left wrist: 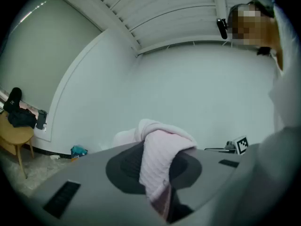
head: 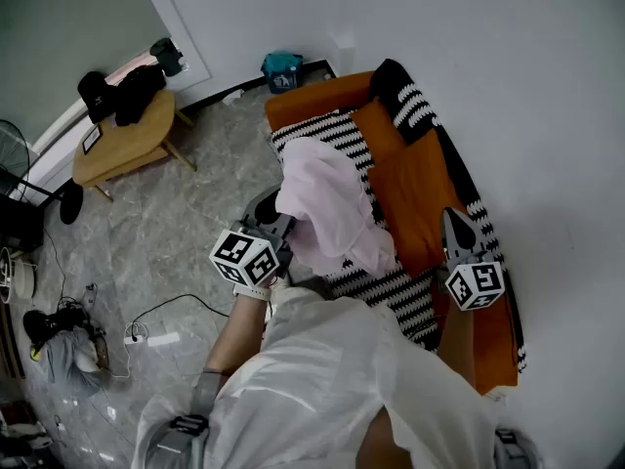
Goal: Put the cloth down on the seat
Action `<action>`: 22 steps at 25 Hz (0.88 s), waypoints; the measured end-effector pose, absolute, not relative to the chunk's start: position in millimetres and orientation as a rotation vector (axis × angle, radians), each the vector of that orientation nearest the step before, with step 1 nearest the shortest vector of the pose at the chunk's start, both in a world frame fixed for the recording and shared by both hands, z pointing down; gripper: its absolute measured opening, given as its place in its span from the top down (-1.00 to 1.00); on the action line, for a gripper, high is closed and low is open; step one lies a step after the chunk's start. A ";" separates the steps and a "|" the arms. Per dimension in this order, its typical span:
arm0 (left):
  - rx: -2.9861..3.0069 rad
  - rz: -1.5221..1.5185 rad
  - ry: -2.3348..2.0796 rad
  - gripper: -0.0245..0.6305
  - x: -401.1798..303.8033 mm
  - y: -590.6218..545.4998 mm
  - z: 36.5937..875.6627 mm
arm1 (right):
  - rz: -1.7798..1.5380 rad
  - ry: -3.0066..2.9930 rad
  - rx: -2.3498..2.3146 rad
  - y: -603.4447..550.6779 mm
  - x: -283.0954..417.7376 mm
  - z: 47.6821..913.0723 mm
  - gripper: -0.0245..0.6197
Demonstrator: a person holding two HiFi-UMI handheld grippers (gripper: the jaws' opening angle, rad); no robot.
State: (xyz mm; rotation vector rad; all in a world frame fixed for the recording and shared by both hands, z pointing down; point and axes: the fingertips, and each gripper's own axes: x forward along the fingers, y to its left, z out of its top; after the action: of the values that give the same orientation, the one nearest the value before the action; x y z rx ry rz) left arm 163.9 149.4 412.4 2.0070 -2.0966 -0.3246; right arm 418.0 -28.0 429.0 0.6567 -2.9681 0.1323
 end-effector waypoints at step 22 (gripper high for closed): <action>1.964 -0.395 -2.100 0.66 122.4 202.0 412.0 | 0.277 -3.000 0.674 1.2 371.5 438.5 0.89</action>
State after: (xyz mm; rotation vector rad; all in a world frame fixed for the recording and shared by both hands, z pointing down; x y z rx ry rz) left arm 122.4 202.0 412.0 1.9638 -2.1003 -0.3950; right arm 371.5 1.2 438.5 0.6741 -2.9996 0.2769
